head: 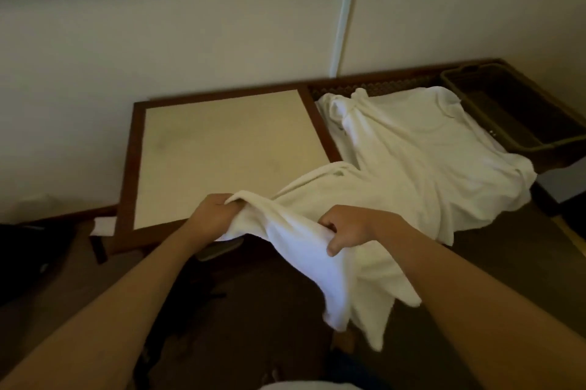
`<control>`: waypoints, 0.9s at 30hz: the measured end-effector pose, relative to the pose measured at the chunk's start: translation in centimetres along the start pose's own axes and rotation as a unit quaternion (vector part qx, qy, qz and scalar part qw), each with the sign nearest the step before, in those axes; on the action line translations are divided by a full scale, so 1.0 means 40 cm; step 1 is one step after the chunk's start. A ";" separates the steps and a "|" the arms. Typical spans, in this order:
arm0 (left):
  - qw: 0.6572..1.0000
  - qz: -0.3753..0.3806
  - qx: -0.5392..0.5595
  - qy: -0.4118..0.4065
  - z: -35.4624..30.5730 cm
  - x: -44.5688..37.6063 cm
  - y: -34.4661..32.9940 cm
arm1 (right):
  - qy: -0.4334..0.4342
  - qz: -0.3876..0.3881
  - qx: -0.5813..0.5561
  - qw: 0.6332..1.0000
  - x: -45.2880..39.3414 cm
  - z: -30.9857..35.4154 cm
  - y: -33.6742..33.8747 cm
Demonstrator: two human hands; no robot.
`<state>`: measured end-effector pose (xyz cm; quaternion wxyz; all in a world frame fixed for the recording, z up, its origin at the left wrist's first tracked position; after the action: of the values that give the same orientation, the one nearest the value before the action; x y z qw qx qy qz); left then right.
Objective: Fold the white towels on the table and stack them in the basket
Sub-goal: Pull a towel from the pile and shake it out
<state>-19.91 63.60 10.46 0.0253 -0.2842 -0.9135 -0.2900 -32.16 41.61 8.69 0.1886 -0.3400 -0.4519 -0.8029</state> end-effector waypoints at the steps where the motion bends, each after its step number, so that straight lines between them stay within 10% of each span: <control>1: 1.000 -0.004 -0.024 0.007 0.026 0.018 0.027 | 0.002 0.000 0.008 1.000 -0.008 0.012 -0.015; 8: 0.976 0.041 -0.213 -0.021 0.105 0.119 0.095 | 0.022 -0.141 0.078 0.987 -0.069 0.082 -0.066; 16: 0.967 -0.213 -0.072 0.117 0.245 0.186 0.185 | 0.072 -0.207 -0.178 0.959 -0.065 0.117 -0.099; 27: 0.921 -0.296 0.018 0.253 0.368 0.243 0.169 | -0.042 -0.084 0.006 0.996 -0.082 -0.092 -0.189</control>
<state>-22.69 81.04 3.80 0.1737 0.0828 -0.9241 -0.3302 -35.86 42.38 0.48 0.1032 -0.3330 -0.4908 -0.7985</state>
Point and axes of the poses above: each hand's wrist, its own x-axis away from the middle knuckle, its own y-axis out of the back of the hand, z = x × y, the point moved 9 cm from there along -x, towards the middle knuckle, and after that the axes turned 10 degrees about -y, right-handed, at the moved point
